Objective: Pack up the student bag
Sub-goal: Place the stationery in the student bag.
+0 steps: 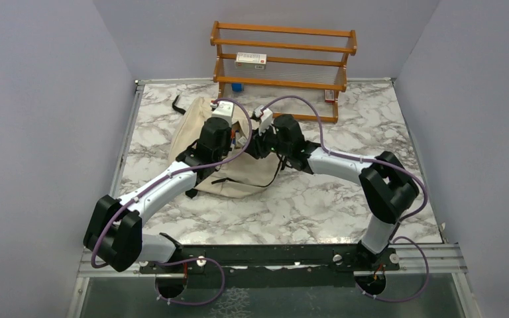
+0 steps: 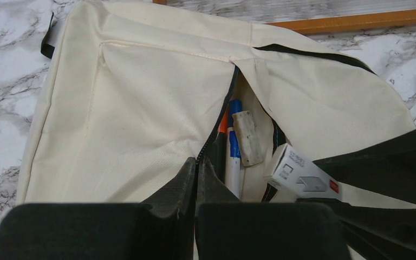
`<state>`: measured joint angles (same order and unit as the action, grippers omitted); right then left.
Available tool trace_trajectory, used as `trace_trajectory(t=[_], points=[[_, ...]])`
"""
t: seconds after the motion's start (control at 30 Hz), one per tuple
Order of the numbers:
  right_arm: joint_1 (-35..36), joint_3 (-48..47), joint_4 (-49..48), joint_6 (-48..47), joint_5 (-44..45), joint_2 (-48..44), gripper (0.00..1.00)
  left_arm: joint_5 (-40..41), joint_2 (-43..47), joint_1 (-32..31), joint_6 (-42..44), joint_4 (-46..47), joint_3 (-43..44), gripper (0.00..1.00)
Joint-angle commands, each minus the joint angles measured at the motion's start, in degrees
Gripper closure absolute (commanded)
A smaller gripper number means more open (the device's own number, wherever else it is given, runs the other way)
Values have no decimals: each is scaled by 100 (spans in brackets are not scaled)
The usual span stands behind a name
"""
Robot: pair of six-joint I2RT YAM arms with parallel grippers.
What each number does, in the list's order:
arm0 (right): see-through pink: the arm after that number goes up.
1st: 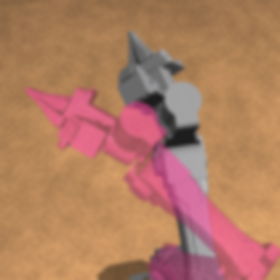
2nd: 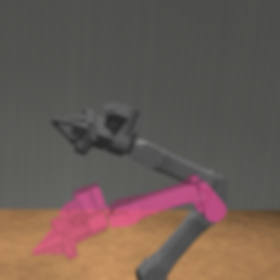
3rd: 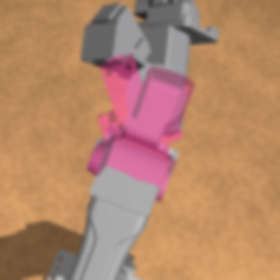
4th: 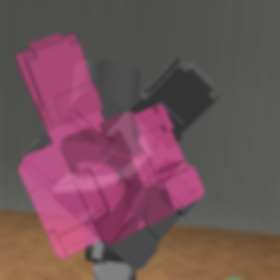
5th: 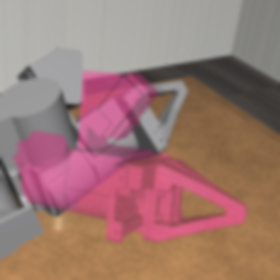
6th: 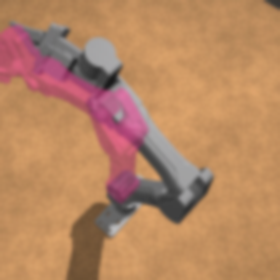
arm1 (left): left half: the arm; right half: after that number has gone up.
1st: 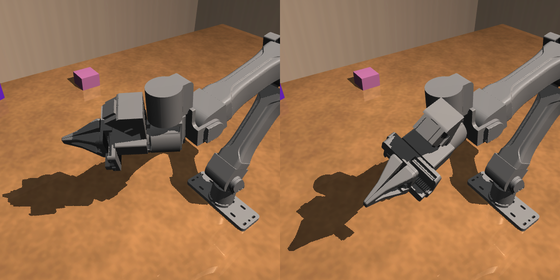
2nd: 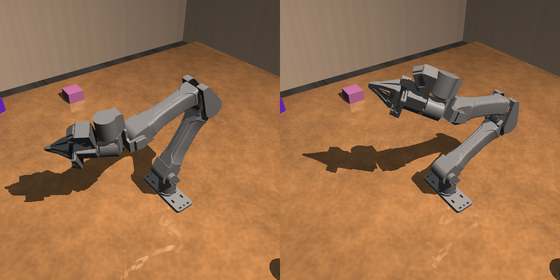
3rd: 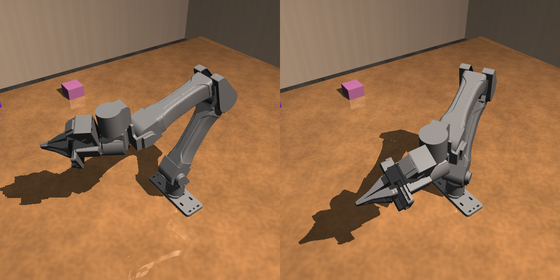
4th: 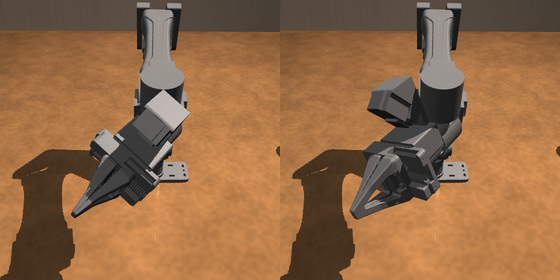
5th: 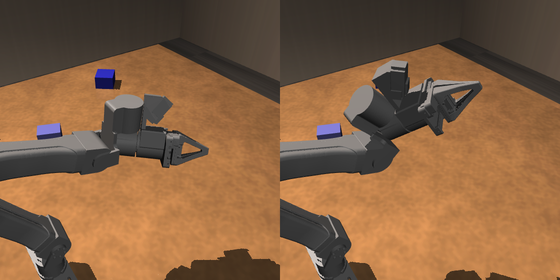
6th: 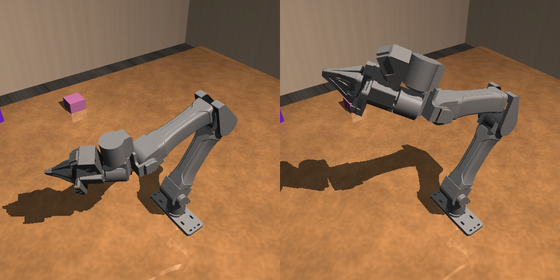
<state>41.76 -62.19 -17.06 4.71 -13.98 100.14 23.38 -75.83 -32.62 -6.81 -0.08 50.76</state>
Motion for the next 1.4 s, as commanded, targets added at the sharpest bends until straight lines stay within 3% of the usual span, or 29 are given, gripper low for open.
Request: trace_trajectory(t=[0.0,0.73,0.83,1.0,1.2,1.37], points=[[-10,-510,-172,13,-512,374,70,-123,221,11,-65,175,118,100],[-9,-2546,-300,506,-1370,2225,71,-117,247,11,-77,174,118,100],[-11,-2665,-359,602,-1487,2314,57,-107,255,10,-75,175,118,100],[-19,-2516,-402,610,-1455,2183,39,-80,259,11,-58,163,118,100],[-86,-1840,-633,636,-1216,1532,38,-45,251,15,-40,161,118,100],[-203,-984,-621,679,-433,537,39,-30,228,11,-38,161,118,100]])
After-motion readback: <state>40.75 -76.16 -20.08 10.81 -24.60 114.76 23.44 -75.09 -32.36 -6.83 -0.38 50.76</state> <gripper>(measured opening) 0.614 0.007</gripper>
